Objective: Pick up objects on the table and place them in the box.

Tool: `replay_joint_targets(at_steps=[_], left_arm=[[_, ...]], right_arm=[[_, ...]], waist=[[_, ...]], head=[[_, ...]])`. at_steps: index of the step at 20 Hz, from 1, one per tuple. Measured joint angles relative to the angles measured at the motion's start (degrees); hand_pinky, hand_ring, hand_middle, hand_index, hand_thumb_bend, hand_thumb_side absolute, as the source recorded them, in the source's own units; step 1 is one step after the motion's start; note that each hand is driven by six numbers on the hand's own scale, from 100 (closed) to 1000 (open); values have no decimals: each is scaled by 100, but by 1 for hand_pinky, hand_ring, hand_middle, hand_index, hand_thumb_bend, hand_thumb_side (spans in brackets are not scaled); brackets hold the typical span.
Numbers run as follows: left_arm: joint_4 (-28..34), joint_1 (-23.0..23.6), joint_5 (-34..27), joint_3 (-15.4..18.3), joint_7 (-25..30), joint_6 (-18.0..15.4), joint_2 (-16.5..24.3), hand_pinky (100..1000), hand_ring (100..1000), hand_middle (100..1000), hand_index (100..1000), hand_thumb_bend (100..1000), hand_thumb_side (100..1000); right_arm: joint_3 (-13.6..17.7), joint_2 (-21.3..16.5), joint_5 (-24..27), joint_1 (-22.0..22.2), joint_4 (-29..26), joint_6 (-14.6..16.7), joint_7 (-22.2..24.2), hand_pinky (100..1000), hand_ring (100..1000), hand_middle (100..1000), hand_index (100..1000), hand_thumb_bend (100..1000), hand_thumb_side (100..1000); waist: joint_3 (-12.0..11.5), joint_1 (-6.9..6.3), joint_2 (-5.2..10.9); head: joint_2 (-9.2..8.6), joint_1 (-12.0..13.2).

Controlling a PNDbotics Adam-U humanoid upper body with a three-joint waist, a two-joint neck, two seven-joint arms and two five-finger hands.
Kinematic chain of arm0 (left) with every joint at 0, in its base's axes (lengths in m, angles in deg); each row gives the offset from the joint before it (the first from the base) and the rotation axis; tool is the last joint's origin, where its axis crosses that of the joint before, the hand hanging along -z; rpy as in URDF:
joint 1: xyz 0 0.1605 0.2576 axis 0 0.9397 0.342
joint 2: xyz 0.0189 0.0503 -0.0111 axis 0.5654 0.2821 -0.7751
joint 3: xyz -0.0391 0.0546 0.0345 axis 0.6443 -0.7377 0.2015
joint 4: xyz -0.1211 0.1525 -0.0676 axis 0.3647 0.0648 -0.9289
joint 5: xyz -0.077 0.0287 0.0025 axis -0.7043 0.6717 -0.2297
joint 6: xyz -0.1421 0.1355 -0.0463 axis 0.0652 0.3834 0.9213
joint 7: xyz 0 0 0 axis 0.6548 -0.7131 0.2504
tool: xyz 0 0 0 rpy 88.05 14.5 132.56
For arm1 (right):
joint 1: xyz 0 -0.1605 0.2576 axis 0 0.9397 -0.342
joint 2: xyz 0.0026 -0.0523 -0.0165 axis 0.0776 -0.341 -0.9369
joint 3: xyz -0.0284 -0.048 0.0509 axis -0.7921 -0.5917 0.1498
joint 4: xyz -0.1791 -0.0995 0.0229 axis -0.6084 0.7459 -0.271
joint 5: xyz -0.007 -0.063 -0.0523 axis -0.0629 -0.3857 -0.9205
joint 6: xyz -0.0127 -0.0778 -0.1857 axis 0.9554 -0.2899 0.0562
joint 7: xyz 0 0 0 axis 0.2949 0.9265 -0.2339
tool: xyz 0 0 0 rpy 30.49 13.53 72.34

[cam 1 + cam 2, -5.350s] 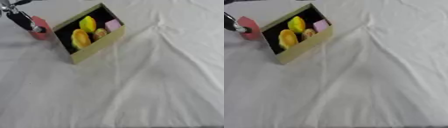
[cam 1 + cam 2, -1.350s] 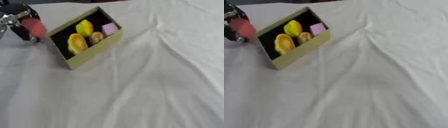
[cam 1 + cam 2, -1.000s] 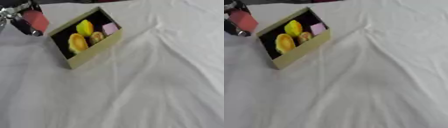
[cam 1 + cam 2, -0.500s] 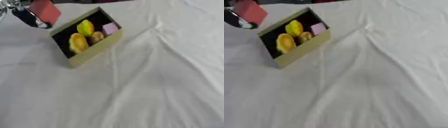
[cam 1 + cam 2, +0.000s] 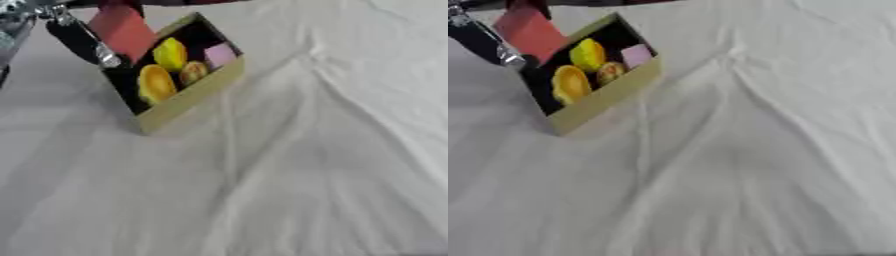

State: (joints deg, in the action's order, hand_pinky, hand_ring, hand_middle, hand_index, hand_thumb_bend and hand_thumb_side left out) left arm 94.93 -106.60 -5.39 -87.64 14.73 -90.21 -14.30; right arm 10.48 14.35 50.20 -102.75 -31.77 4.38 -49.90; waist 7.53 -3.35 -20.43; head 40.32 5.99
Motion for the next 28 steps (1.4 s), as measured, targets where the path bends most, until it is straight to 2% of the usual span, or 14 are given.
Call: replay_joint_targets(at_steps=[8, 9, 10, 12, 17, 19, 23, 28], left_arm=[[-513, -152, 454, -249, 131, -64, -374, 601, 545, 609, 707, 447, 100], [-570, -154, 509, -261, 128, -80, -404, 604, 548, 612, 710, 473, 100], [-619, -156, 560, -272, 120, -95, -419, 639, 604, 649, 764, 482, 100], [-770, -191, 759, -274, 112, -103, -483, 658, 630, 665, 782, 488, 100], [-1094, -239, 1140, -273, 31, -240, -656, 797, 789, 777, 866, 681, 100], [-1144, -241, 1193, -273, -19, -300, -682, 837, 828, 804, 888, 722, 100], [-1153, -243, 1260, -252, -223, -380, -707, 862, 853, 813, 902, 734, 100], [-1060, -245, 1229, -157, -559, -391, -707, 857, 845, 794, 901, 691, 100]], right_arm=[[-2, 0, 23, -5, 0, 5, 26, 874, 785, 669, 811, 100, 618], [-2, 0, 24, -5, 0, 5, 30, 874, 785, 669, 811, 100, 618], [-2, 0, 24, -5, 0, 3, 33, 875, 785, 669, 811, 100, 621], [-2, 0, 25, -5, 0, -4, 40, 875, 785, 669, 811, 100, 621], [-2, 0, 25, -4, 0, -7, 43, 875, 785, 668, 811, 100, 623], [-2, 0, 26, -4, 0, -9, 45, 875, 785, 667, 811, 100, 625], [-2, 1, 26, 0, 0, -18, 54, 875, 785, 667, 811, 100, 628], [-2, 5, 26, 6, 0, -29, 65, 876, 786, 667, 811, 100, 629]], waist=[[34, -1, 0], [34, -1, 0], [35, -1, 0], [41, -1, 0], [53, -1, -1], [52, -1, -1], [50, -1, -1], [39, -1, -1]], head=[[2, 31], [2, 34], [2, 37], [2, 43], [1, 43], [1, 43], [0, 43], [0, 42]])
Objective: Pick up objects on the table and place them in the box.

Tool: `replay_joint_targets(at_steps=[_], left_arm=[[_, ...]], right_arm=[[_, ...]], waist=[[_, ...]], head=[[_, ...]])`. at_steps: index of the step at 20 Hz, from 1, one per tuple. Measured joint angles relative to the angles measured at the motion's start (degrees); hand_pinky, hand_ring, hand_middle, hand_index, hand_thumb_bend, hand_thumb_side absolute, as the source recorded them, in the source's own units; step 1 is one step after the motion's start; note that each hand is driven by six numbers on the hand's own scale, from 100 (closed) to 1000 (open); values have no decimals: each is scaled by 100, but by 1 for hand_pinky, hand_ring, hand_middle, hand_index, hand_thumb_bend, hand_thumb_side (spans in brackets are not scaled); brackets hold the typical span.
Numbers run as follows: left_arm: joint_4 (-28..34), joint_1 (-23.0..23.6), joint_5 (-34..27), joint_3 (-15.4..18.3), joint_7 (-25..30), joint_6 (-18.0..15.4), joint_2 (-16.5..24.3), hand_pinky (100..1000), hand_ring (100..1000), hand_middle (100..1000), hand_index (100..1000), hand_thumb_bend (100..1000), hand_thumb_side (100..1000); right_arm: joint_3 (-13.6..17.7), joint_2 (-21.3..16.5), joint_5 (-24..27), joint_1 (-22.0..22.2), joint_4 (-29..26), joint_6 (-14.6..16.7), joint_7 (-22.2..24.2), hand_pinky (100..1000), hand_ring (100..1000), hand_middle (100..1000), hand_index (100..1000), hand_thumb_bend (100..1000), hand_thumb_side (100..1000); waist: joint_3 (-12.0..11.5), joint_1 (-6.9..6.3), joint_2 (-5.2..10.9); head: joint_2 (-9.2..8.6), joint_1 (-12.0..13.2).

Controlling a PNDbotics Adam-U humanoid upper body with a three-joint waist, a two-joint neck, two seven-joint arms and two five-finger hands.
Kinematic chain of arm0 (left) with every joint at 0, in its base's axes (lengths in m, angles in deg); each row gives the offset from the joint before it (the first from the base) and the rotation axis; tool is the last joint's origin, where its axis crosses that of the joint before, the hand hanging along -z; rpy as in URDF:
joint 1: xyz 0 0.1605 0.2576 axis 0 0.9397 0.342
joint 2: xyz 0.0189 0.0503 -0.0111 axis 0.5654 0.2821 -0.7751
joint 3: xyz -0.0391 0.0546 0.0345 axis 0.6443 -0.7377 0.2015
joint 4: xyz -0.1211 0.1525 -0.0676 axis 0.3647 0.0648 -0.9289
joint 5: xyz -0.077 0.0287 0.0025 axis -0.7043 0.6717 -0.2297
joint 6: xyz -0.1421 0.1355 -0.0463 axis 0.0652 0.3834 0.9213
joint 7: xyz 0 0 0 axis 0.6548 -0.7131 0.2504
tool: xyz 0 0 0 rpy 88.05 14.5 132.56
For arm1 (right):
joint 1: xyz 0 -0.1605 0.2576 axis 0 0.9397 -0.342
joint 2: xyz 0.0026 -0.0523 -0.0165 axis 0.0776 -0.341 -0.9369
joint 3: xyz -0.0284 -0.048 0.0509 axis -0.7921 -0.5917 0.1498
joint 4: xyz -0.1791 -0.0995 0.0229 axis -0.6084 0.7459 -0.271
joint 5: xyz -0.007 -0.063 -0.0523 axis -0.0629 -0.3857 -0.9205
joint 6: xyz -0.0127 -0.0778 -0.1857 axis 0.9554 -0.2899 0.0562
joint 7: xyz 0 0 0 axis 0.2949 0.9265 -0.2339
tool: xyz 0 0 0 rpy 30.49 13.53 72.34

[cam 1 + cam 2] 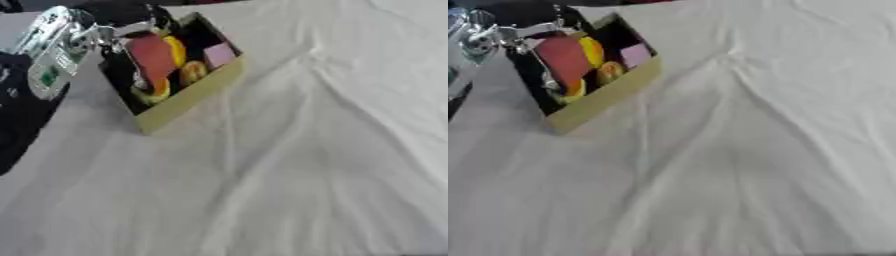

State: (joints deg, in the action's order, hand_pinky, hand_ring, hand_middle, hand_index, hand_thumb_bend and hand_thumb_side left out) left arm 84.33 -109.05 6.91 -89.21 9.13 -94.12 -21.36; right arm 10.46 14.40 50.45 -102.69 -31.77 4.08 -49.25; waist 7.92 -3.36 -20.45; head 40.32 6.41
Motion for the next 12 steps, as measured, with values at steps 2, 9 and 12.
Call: replay_joint_targets(at_steps=[2, 9, 12], left_arm=[[109, -2, -96, 61, -67, 23, 1, 857, 845, 792, 901, 681, 107], [655, -6, -460, 322, -149, 190, 112, 841, 830, 776, 892, 650, 100], [862, 1, -554, 404, -139, 261, 176, 832, 819, 765, 889, 625, 100]], right_arm=[[0, 4, 0, 2, 0, 0, 0, 876, 786, 667, 812, 100, 629], [0, 10, 3, 20, 0, -5, -8, 875, 786, 667, 811, 100, 627], [0, 11, 5, 31, 0, -6, -15, 875, 786, 668, 812, 100, 625]], waist=[[-11, 0, 0], [-50, 1, 34], [-53, 4, 50]], head=[[0, -4], [0, -55], [0, -70]])
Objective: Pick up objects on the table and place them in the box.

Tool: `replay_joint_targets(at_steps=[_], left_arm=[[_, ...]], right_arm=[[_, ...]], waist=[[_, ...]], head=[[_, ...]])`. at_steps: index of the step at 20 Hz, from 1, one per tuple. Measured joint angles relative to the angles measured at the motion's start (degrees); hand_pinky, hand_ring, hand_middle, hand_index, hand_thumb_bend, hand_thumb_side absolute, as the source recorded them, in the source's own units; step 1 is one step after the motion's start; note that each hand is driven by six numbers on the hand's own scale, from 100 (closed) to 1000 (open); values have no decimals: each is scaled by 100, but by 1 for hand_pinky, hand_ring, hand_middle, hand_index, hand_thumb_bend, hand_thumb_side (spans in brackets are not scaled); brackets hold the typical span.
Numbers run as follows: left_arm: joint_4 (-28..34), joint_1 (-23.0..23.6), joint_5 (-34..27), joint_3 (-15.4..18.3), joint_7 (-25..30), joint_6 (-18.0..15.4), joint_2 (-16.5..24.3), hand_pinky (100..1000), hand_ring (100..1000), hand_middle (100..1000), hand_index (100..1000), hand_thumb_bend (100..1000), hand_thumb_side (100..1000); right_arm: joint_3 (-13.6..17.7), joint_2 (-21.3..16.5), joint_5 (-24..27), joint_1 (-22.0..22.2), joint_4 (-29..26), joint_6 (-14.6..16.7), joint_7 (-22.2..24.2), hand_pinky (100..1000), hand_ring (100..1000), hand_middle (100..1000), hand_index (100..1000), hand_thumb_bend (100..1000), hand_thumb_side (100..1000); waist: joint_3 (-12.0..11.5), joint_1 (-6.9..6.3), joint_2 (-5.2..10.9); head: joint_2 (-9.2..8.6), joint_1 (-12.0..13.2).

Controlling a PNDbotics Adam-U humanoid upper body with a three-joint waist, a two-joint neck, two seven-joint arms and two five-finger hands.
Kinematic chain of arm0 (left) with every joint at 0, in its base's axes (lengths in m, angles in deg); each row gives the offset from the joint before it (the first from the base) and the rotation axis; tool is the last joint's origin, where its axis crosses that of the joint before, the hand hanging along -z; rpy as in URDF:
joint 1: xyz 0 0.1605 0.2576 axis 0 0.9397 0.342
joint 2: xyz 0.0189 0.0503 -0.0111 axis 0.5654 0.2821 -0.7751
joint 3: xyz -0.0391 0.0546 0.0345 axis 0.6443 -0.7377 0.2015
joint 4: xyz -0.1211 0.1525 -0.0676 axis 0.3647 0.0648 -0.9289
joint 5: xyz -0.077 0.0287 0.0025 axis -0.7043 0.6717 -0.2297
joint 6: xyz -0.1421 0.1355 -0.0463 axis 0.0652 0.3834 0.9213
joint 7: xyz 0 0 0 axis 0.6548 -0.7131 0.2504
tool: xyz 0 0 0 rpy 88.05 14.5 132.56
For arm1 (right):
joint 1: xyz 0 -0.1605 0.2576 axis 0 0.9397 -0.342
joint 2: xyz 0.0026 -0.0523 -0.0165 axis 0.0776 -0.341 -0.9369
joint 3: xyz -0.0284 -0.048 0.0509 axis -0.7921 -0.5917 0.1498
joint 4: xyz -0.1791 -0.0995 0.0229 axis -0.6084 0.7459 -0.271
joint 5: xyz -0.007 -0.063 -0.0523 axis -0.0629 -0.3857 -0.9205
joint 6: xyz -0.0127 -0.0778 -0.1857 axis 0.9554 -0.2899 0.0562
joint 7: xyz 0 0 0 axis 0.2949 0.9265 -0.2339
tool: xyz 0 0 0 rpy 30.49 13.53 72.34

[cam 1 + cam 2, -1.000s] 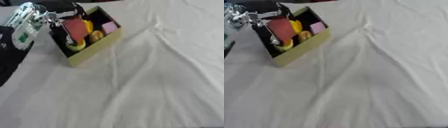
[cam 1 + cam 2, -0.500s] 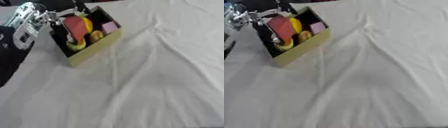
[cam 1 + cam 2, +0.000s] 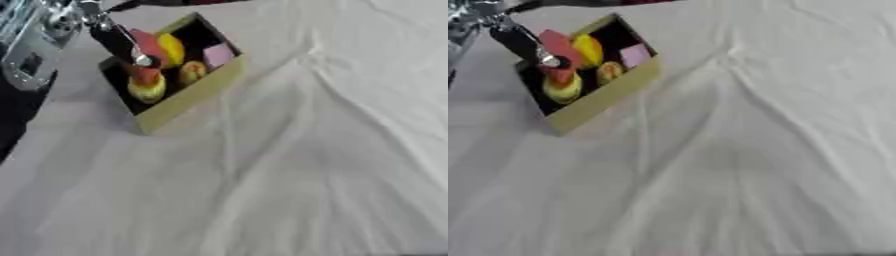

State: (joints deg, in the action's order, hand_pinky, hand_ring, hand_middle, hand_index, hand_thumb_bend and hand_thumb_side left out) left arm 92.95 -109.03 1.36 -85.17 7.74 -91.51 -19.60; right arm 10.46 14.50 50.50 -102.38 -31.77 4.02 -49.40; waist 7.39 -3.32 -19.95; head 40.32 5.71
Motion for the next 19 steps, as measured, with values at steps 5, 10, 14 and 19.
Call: replay_joint_targets(at_steps=[5, 10, 14, 19], left_arm=[[358, 73, -237, 141, -52, 109, 98, 810, 795, 743, 878, 552, 100], [906, 247, -536, 410, -414, 349, 217, 781, 751, 688, 855, 432, 100], [1485, 531, -889, 703, -1094, 644, 315, 763, 705, 625, 853, 331, 218], [2228, 1165, -1673, 1011, -2518, 1221, 363, 757, 690, 609, 850, 273, 307]], right_arm=[[1, 0, 1, 17, 0, 17, -21, 875, 786, 668, 812, 100, 622], [5, 0, 1, 18, 0, 30, -47, 874, 787, 668, 811, 100, 618], [6, 0, 1, 14, 0, 54, -78, 874, 787, 669, 812, 100, 611], [23, 13, 4, -78, 0, 87, -113, 874, 788, 671, 812, 100, 610]], waist=[[-12, 22, 13], [-40, 33, 19], [-74, 64, 19], [-106, 102, 18]], head=[[0, -29], [3, -69], [10, -130], [24, -212]])
